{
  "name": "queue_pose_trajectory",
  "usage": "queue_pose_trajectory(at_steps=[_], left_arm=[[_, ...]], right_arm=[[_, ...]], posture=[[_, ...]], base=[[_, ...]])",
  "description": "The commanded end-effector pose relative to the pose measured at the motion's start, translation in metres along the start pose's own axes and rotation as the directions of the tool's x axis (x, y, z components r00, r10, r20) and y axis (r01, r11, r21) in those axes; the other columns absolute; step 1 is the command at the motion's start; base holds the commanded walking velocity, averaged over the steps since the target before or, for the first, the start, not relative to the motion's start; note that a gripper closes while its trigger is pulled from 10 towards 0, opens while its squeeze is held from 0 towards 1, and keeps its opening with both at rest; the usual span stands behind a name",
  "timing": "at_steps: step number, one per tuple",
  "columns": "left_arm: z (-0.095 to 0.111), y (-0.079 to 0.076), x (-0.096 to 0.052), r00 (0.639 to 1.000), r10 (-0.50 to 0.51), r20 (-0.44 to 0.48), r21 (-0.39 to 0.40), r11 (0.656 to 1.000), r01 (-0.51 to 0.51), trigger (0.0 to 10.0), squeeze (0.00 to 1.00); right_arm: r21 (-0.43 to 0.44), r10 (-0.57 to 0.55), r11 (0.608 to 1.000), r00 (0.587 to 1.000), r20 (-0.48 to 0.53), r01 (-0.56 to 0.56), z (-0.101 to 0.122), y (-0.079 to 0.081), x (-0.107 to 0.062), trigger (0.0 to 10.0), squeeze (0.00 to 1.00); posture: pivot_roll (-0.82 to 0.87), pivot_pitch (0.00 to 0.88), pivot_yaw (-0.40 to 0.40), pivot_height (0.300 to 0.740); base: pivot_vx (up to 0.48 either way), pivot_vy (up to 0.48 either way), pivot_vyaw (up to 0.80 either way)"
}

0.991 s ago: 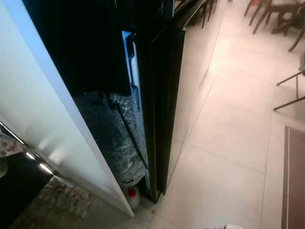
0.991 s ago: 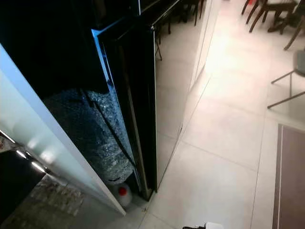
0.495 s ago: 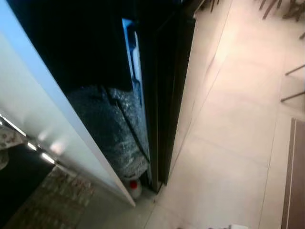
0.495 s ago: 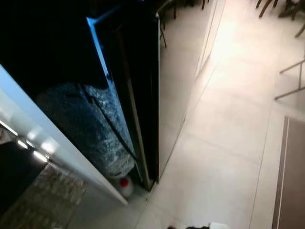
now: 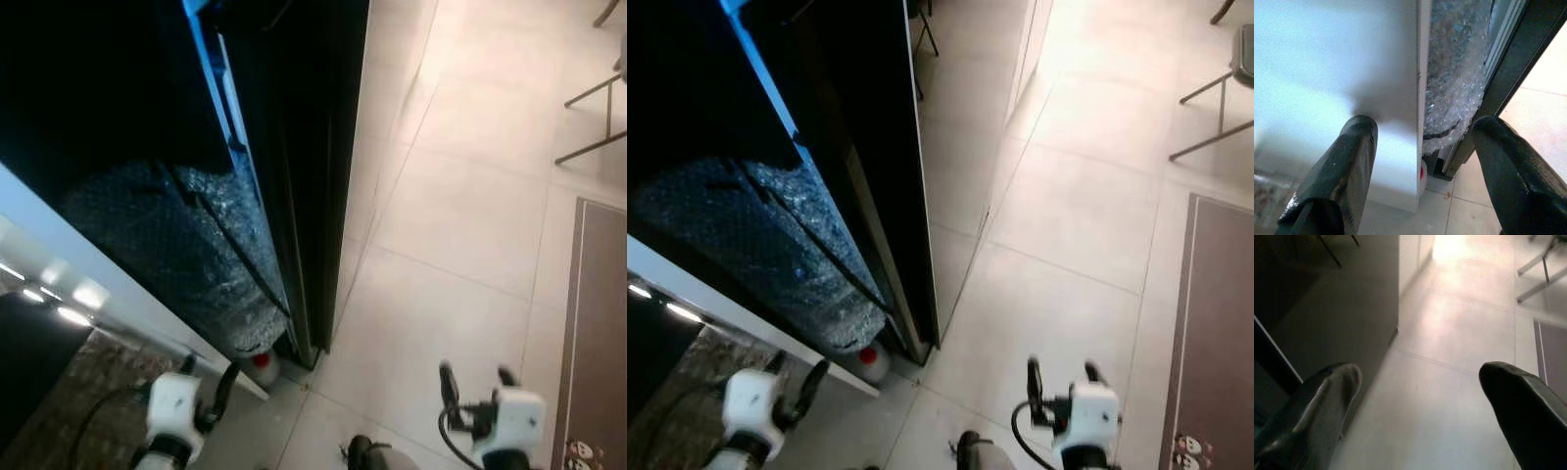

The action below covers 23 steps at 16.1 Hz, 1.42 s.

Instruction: Restocking fridge

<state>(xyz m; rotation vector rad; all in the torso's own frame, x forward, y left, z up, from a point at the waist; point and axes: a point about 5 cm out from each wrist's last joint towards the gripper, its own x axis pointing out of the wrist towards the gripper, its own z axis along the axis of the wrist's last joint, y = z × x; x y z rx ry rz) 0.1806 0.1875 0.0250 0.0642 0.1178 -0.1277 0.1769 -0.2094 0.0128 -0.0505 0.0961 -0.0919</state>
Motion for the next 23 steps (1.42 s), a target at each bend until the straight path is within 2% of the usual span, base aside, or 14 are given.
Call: queue_pose_trajectory(at_steps=[1,3,9,12,15,16,17,18,20,22,23], left_arm=[[0.007,0.002,-0.007,1.000,0.002,0.002,-0.004,1.000,-0.002,10.0,0.00],[0.030,0.004,-0.017,1.000,0.014,0.022,-0.010,1.000,-0.014,10.0,0.00],[0.042,0.013,-0.025,0.998,0.055,-0.001,-0.032,0.998,-0.055,10.0,0.00],[0.037,0.018,-0.027,0.997,0.063,-0.032,-0.035,0.997,-0.065,10.0,0.00],[0.013,0.012,-0.017,0.993,0.020,-0.120,-0.054,0.998,-0.027,10.0,0.00],[-0.005,0.013,-0.008,0.985,0.025,-0.173,-0.059,0.998,-0.036,10.0,0.00],[-0.015,0.014,-0.002,0.977,0.026,-0.210,-0.046,0.998,-0.037,10.0,0.00],[-0.029,0.015,0.007,0.964,0.022,-0.263,-0.030,0.999,-0.031,10.0,0.00],[-0.044,0.013,0.017,0.944,0.006,-0.329,-0.045,0.999,-0.022,10.0,0.00],[-0.059,0.016,0.025,0.914,0.023,-0.406,-0.025,0.999,-0.036,10.0,0.00],[-0.066,0.020,0.028,0.889,0.041,-0.455,-0.024,0.998,-0.058,10.0,0.00]], right_arm=[[-0.010,-0.008,1.000,1.000,-0.014,0.008,0.001,-0.001,-0.006,10.0,0.00],[-0.023,0.038,0.999,0.999,0.023,-0.038,0.015,0.010,-0.007,10.0,0.00],[-0.017,0.074,0.997,0.995,0.074,-0.073,0.043,0.019,-0.012,10.0,0.00],[-0.009,0.087,0.996,0.996,0.035,-0.087,0.039,0.023,-0.014,10.0,0.00],[-0.001,0.070,0.997,0.992,-0.100,-0.071,0.008,0.019,-0.013,10.0,0.00],[-0.025,0.064,0.997,0.980,-0.190,-0.070,-0.013,0.016,-0.011,10.0,0.00],[-0.034,0.052,0.998,0.970,-0.239,-0.062,-0.025,0.011,-0.008,10.0,0.00],[-0.030,0.028,0.999,0.951,-0.309,-0.039,-0.040,0.005,-0.002,10.0,0.00],[-0.040,-0.011,0.999,0.911,-0.413,-0.006,-0.058,-0.003,0.001,10.0,0.00],[-0.032,-0.039,0.999,0.841,-0.540,0.026,-0.078,-0.007,-0.002,10.0,0.00],[-0.043,-0.022,0.999,0.793,-0.609,-0.005,-0.087,-0.004,-0.004,10.0,0.00]], posture=[[-0.01,0.240,0.062,0.740],[-0.01,0.246,0.067,0.740],[-0.01,0.295,0.083,0.740],[-0.01,0.290,0.082,0.740],[-0.02,0.220,0.069,0.740],[-0.03,0.161,0.060,0.740],[-0.03,0.129,0.053,0.740],[-0.03,0.085,0.043,0.740],[-0.03,0.023,0.027,0.740],[-0.02,0.000,0.010,0.740],[-0.02,0.000,0.003,0.740]], base=[[0.000,0.000,0.00],[0.000,0.000,0.00],[0.000,0.000,0.00],[0.000,0.000,0.00],[0.000,0.000,0.00],[0.000,0.000,0.00],[0.000,0.000,0.00],[0.000,0.000,0.00],[0.000,0.000,0.00],[0.000,0.000,0.00],[0.000,0.000,0.00]])
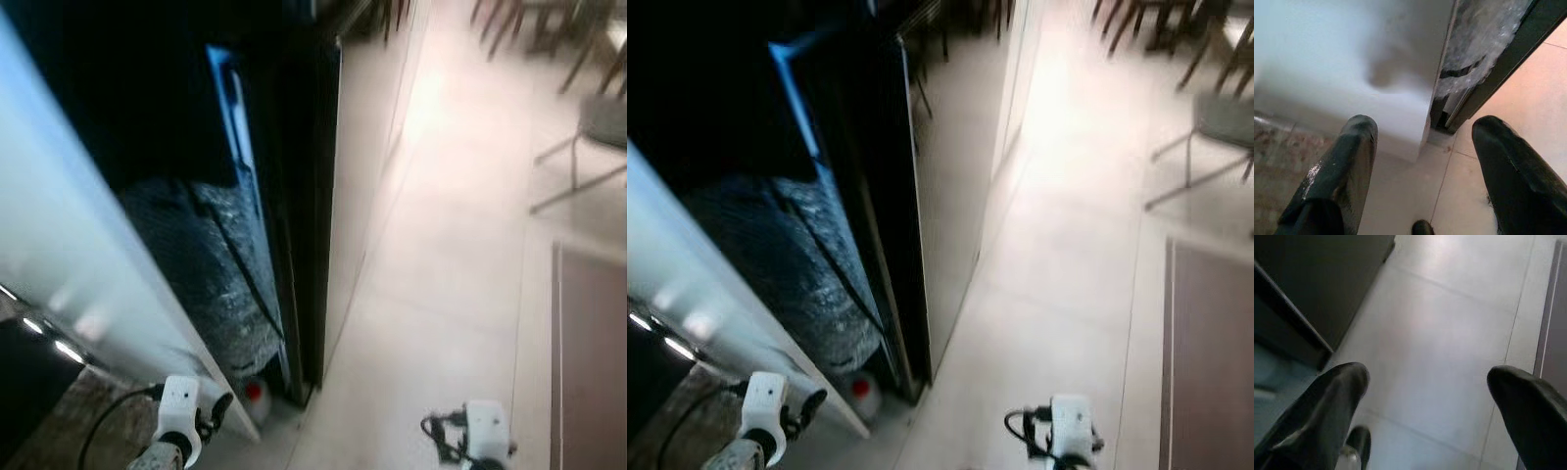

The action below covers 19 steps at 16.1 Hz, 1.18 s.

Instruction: Restocking fridge

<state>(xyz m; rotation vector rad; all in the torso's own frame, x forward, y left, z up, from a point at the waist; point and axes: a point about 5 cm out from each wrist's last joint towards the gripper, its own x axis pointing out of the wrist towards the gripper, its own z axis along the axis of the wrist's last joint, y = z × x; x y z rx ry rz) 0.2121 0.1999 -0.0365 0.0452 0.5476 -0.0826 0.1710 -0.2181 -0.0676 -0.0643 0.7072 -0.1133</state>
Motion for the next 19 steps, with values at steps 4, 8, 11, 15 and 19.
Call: queue_pose_trajectory(at_steps=[4,8,11,15,19], left_arm=[[-0.034,0.011,-0.001,0.978,0.044,-0.206,0.023,0.999,-0.040,10.0,0.00],[-0.046,0.009,-0.002,0.949,0.045,-0.312,0.029,0.999,-0.038,10.0,0.00],[-0.038,0.005,0.005,0.953,0.031,-0.301,0.031,0.999,-0.023,10.0,0.00],[-0.042,0.013,0.001,0.941,0.052,-0.334,0.024,0.999,-0.046,10.0,0.00],[-0.064,0.030,-0.018,0.909,0.089,-0.408,0.028,0.996,-0.085,10.0,0.00]], right_arm=[[0.005,0.000,1.000,0.987,-0.164,0.001,-0.019,0.008,0.003,10.0,0.00],[0.130,-0.046,0.989,0.976,-0.215,0.076,-0.018,0.017,0.007,10.0,0.00],[0.135,-0.022,0.989,0.976,-0.217,0.052,-0.012,0.023,0.011,10.0,0.00],[0.117,-0.028,0.992,0.973,-0.227,0.056,-0.013,0.020,0.011,10.0,0.00],[0.100,-0.033,0.993,0.967,-0.253,0.060,-0.025,0.018,0.005,10.0,0.00]], posture=[[0.00,0.000,0.004,0.740],[-0.05,0.000,0.056,0.740],[-0.04,0.000,0.055,0.740],[-0.02,0.000,0.030,0.740],[-0.02,0.000,0.027,0.740]], base=[[0.000,0.000,0.00],[0.000,0.000,0.00],[0.000,0.000,0.00],[0.000,0.000,0.00],[0.000,0.000,0.65]])
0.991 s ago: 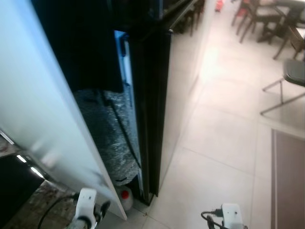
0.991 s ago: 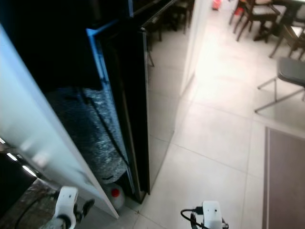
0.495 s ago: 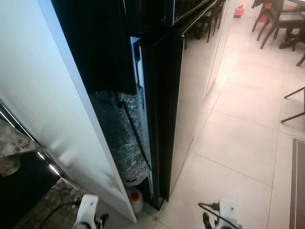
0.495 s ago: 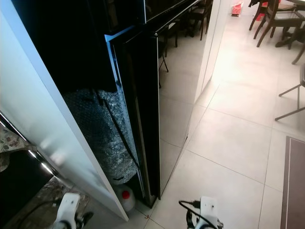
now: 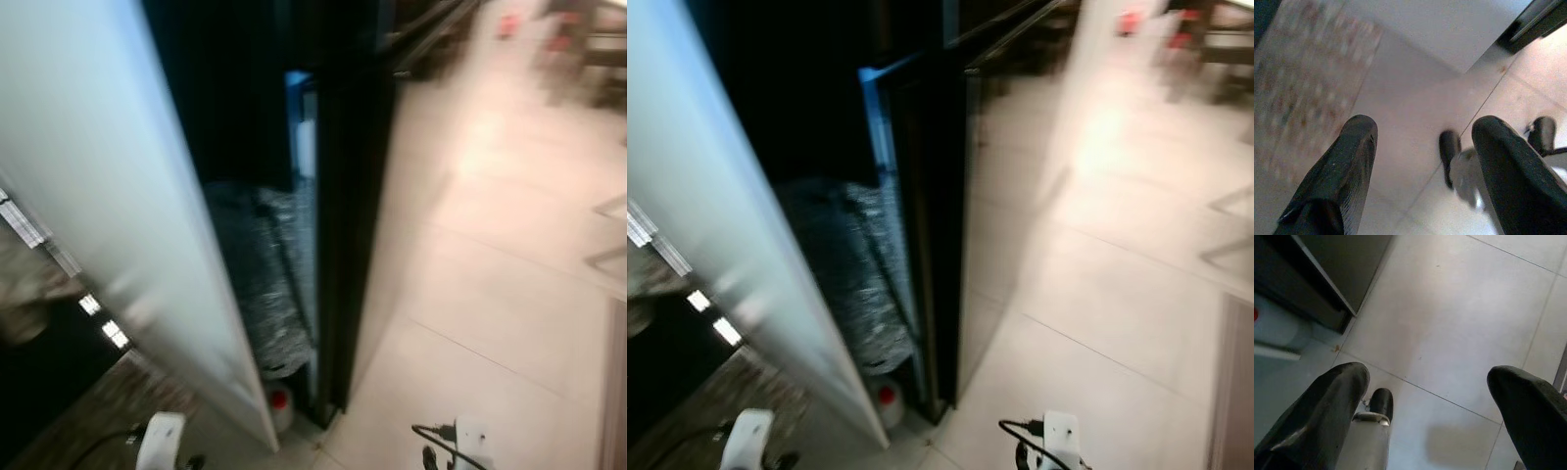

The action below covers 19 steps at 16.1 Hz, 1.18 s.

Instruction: Restocking fridge

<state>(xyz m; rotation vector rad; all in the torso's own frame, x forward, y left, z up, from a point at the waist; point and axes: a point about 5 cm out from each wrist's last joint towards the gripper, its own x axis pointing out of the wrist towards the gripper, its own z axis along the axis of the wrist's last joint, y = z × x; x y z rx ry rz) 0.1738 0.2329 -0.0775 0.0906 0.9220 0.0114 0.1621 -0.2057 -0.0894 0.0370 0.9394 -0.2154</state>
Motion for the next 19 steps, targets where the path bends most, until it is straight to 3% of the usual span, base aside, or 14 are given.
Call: queue_pose_trajectory(at_steps=[1,5,6,10,19], left_arm=[[-0.011,0.002,-0.003,0.999,0.004,-0.050,0.007,1.000,-0.004,10.0,0.00],[-0.020,0.008,-0.006,0.997,0.018,-0.070,-0.001,1.000,-0.018,10.0,0.00],[-0.024,-0.011,-0.004,0.997,0.003,-0.073,-0.002,1.000,-0.003,10.0,0.00],[-0.032,-0.029,-0.004,0.995,-0.011,-0.095,0.008,1.000,0.011,10.0,0.00],[-0.032,-0.026,-0.004,0.996,0.009,-0.084,0.014,1.000,-0.008,10.0,0.00]], right_arm=[[-0.004,0.007,1.000,1.000,-0.019,-0.007,-0.005,0.003,-0.001,10.0,0.00],[-0.015,0.017,1.000,0.999,-0.044,-0.018,-0.016,0.005,-0.004,10.0,0.00],[-0.017,0.020,1.000,0.998,-0.053,-0.021,-0.020,0.005,-0.005,10.0,0.00],[-0.019,0.024,1.000,0.997,-0.070,-0.025,-0.027,0.007,-0.007,10.0,0.00],[-0.016,0.004,1.000,0.997,-0.071,-0.005,-0.029,0.003,-0.007,10.0,0.00]], posture=[[-0.02,0.000,0.028,0.740],[-0.02,0.000,0.029,0.740],[-0.02,0.000,0.030,0.740],[-0.02,0.000,0.041,0.740],[-0.02,0.000,0.036,0.740]], base=[[0.000,0.000,0.80],[0.000,0.000,0.80],[0.000,0.000,0.80],[0.000,0.000,0.80],[0.000,0.000,0.80]])
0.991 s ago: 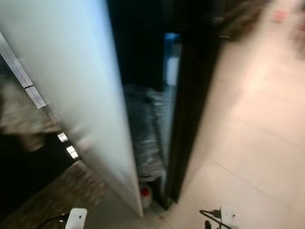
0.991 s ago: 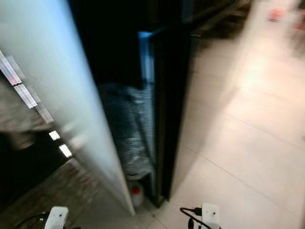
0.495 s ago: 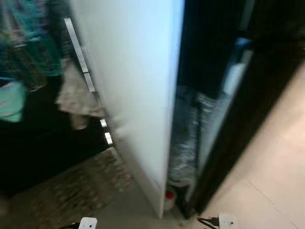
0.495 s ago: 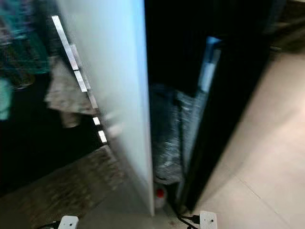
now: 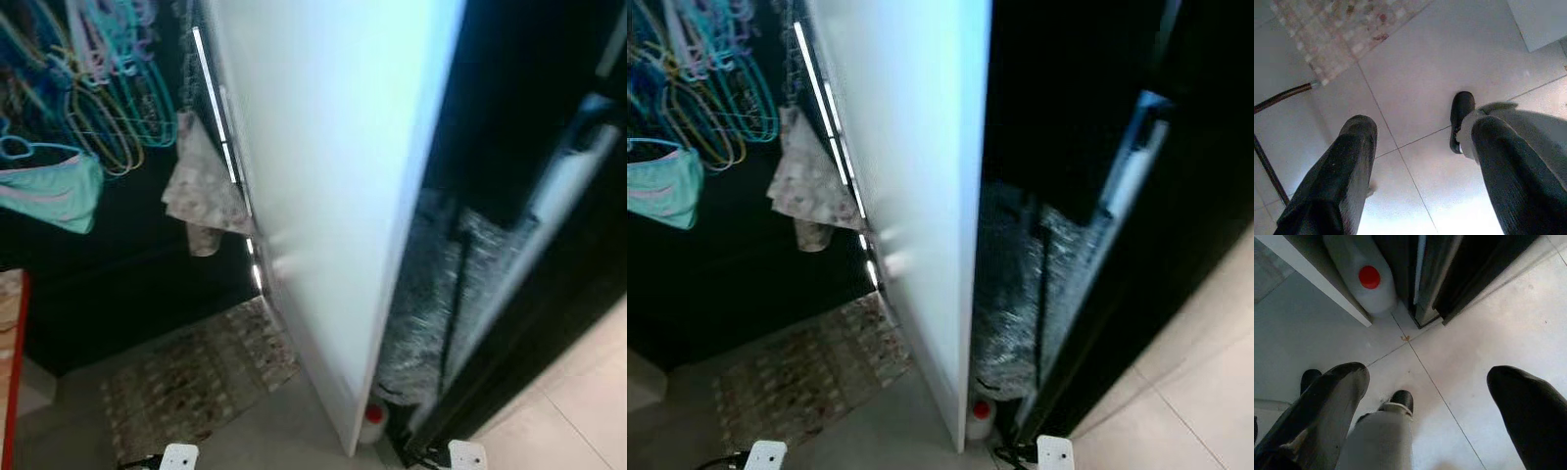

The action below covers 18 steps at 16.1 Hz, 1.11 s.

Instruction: Restocking fridge

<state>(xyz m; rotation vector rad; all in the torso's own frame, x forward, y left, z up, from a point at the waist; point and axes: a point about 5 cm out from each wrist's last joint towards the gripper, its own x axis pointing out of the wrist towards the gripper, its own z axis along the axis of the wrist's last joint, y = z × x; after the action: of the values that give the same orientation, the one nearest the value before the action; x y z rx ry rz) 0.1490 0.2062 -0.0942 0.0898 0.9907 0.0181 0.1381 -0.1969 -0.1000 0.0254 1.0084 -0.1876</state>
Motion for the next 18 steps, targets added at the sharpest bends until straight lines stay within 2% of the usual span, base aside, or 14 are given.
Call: queue_pose_trajectory(at_steps=[1,3,6,9,10,12,13,15,16,18], left_arm=[[-0.004,0.003,-0.001,1.000,0.006,-0.016,0.015,1.000,-0.006,10.0,0.00],[-0.003,0.003,-0.001,1.000,0.010,-0.014,0.002,1.000,-0.010,10.0,0.00],[-0.002,0.003,-0.001,1.000,0.015,-0.010,0.002,1.000,-0.015,10.0,0.00],[-0.001,0.003,0.000,1.000,0.020,-0.008,0.001,1.000,-0.020,10.0,0.00],[-0.001,0.006,-0.001,1.000,0.024,-0.007,-0.007,1.000,-0.024,10.0,0.00],[-0.001,0.010,-0.001,1.000,0.026,-0.007,-0.006,1.000,-0.026,10.0,0.00],[0.000,0.012,-0.001,1.000,0.026,-0.006,-0.005,1.000,-0.027,10.0,0.00],[0.001,0.016,-0.001,0.999,0.032,-0.002,-0.005,0.999,-0.032,10.0,0.00],[0.001,0.017,-0.002,0.999,0.033,-0.001,-0.005,0.999,-0.033,10.0,0.00],[0.003,0.018,-0.001,0.999,0.036,0.005,-0.008,0.999,-0.036,10.0,0.00]], right_arm=[[0.014,-0.013,1.000,1.000,-0.002,0.013,-0.001,-0.002,0.000,10.0,0.00],[0.019,-0.022,1.000,1.000,0.010,0.022,0.002,-0.004,0.000,10.0,0.00],[0.037,-0.053,0.998,0.996,0.077,0.050,0.015,-0.008,0.001,10.0,0.00],[0.021,-0.097,0.995,0.985,0.142,0.095,0.026,-0.011,0.002,10.0,0.00],[0.061,-0.171,0.985,0.967,0.190,0.163,0.033,-0.018,0.001,10.0,0.00],[0.098,-0.228,0.973,0.944,0.239,0.210,0.036,-0.022,-0.002,10.0,0.00],[0.105,-0.226,0.973,0.935,0.273,0.205,0.040,-0.022,-0.003,10.0,0.00],[0.093,-0.156,0.987,0.910,0.384,0.130,0.062,-0.014,-0.003,10.0,0.00],[0.078,-0.152,0.988,0.902,0.404,0.132,0.066,-0.013,-0.004,10.0,0.00],[0.107,-0.173,0.984,0.882,0.439,0.140,0.079,-0.015,-0.004,10.0,0.00]], posture=[[-0.02,0.000,0.035,0.740],[-0.01,0.000,0.033,0.740],[-0.02,0.000,0.035,0.740],[-0.01,0.000,0.032,0.740],[-0.02,0.000,0.032,0.740],[-0.02,0.000,0.033,0.740],[-0.02,0.000,0.033,0.740],[-0.03,0.000,0.039,0.740],[-0.03,0.000,0.039,0.740],[-0.03,0.000,0.035,0.740]], base=[[0.000,0.000,0.80],[0.000,0.000,0.80],[0.000,0.000,0.00],[0.000,0.000,0.00],[0.000,0.000,0.00],[0.000,0.000,0.00],[0.000,0.000,0.00],[0.000,0.000,0.00],[0.000,0.000,0.00],[0.000,0.000,0.00]])
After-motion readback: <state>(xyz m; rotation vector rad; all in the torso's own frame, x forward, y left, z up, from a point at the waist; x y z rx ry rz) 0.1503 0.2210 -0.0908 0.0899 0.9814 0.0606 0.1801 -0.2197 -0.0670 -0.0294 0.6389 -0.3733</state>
